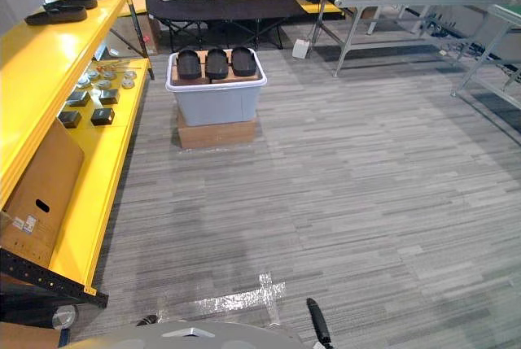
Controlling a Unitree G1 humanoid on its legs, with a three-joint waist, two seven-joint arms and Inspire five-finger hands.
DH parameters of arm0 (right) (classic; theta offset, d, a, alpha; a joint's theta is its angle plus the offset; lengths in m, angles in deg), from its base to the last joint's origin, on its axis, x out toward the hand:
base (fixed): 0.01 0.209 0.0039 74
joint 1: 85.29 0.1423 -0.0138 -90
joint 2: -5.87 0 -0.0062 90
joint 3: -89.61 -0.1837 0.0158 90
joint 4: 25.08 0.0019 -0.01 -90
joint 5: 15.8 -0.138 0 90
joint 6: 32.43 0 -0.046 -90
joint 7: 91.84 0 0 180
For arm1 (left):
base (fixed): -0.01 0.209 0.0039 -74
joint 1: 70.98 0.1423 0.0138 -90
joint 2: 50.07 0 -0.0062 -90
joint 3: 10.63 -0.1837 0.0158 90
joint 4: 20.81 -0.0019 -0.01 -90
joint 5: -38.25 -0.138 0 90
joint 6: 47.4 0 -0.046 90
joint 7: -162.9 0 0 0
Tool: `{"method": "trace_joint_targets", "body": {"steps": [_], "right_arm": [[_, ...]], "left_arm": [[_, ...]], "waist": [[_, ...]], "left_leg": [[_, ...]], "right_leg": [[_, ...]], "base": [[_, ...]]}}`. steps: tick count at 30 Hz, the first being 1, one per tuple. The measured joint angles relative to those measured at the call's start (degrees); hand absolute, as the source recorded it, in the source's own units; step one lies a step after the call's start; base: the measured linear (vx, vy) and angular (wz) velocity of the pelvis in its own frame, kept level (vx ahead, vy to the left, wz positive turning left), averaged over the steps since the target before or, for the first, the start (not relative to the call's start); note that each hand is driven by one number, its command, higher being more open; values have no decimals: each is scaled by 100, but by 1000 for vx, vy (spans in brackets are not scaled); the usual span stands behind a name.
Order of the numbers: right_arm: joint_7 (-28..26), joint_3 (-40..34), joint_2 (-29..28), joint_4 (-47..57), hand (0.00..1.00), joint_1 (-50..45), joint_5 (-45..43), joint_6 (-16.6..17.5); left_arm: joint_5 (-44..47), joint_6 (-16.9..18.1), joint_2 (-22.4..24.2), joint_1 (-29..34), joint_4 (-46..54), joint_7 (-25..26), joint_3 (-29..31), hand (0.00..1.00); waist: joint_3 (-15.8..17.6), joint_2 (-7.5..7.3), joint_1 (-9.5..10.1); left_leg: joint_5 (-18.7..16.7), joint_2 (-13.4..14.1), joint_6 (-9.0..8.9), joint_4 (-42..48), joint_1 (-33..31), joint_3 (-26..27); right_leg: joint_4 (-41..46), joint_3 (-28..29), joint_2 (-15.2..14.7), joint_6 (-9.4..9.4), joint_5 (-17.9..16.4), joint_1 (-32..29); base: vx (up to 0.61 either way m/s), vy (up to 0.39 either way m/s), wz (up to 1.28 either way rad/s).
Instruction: Walk over and take three plastic housings, then place them on the shelf
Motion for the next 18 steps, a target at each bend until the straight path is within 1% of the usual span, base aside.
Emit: {"method": "trace_joint_targets", "body": {"steps": [3,5,8,10,12,13,14,15,16,18], "right_arm": [[191,-214,-100,-212,100,-13,39,230],[192,-246,-122,-216,100,-14,231,476],[74,-196,-206,-191,100,93,268,930],[47,-105,-249,-130,100,233,307,1111],[0,264,-370,345,100,334,488,1448],[0,341,-401,495,100,353,489,1524],[0,529,-444,813,100,389,481,1692],[0,617,-466,1031,100,423,478,1797],[1,648,-474,1106,100,446,479,1857],[105,726,-535,1373,100,589,493,2201]], "left_arm": [[32,71,22,-101,-94,41,165,100],[26,283,35,-226,-92,-8,198,100],[213,579,22,-366,-76,-272,68,100],[320,792,28,-474,6,-390,-56,100],[441,1170,90,-488,452,-402,-351,100],[445,1242,113,-486,571,-399,-403,100],[469,1412,170,-479,822,-400,-471,100],[476,1510,257,-474,1031,-403,-539,100],[476,1558,295,-473,1128,-403,-576,100],[502,1794,492,-482,1517,-379,-729,100]], "waist": [[22,-8,2],[20,-27,7],[46,-79,-19],[80,-109,-19],[118,-165,-19],[120,-172,-21],[119,-176,-23],[119,-175,-22],[119,-175,-22],[121,-170,-22]], "left_leg": [[206,-69,10,-455,285,-2],[277,-105,0,-643,436,-26],[349,-133,16,-786,532,4],[370,-152,9,-840,551,11],[384,-162,6,-881,565,13],[385,-163,7,-885,561,15],[391,-167,7,-896,538,21],[397,-172,8,-902,506,23],[402,-173,8,-902,489,22],[433,-175,-31,-967,504,19]], "right_leg": [[-114,-78,-11,12,25,142],[-203,-129,-14,18,28,257],[-267,-120,-17,60,51,281],[-294,-121,-27,84,65,280],[-294,-126,-32,92,70,273],[-295,-126,-33,93,71,265],[-294,-123,-36,98,74,232],[-295,-123,-41,103,77,199],[-295,-124,-42,106,79,184],[-304,-133,-40,111,82,172]], "base": [[89,22,10],[79,24,7],[42,22,-6],[5,9,-2],[0,0,0],[-33,8,-2],[0,0,0],[-33,4,-1],[0,0,0],[0,0,0]]}}
